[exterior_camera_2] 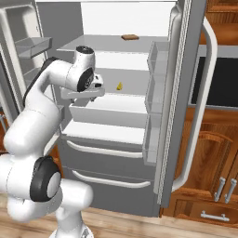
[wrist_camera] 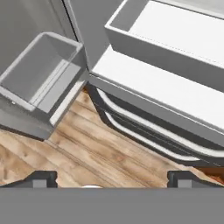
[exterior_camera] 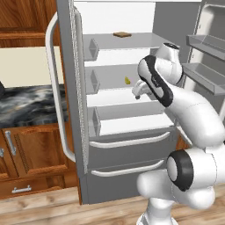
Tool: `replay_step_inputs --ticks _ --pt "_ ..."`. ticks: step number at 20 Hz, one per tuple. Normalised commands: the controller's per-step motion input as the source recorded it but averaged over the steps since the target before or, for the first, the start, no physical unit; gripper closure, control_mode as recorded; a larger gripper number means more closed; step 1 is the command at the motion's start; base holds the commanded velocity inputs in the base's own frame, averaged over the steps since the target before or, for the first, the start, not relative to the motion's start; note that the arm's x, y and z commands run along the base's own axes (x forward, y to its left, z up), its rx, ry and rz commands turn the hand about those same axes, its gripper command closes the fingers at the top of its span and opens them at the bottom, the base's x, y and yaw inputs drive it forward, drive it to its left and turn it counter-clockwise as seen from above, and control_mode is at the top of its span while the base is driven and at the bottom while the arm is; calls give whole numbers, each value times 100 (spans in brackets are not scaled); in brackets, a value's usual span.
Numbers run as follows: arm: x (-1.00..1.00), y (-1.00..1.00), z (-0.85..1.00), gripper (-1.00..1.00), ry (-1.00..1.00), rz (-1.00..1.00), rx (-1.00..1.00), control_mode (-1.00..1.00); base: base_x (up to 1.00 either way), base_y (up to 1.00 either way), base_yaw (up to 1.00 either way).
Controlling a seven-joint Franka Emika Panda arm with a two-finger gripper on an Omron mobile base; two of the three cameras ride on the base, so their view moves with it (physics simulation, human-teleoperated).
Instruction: Take the lemon wedge from the fridge and place it on the plate with fish on the dining counter.
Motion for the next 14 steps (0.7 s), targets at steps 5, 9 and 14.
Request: replay_step_inputs --ticks 5,9,14 --pt "-4 -17 8 -100 -9 -47 -26 -100 0 0 0" --pt "-27 -31 6 -100 -40 -40 1 -100 0 0 0" --pt "-3 -3 4 -100 -6 -6 3 -100 0 0 0"
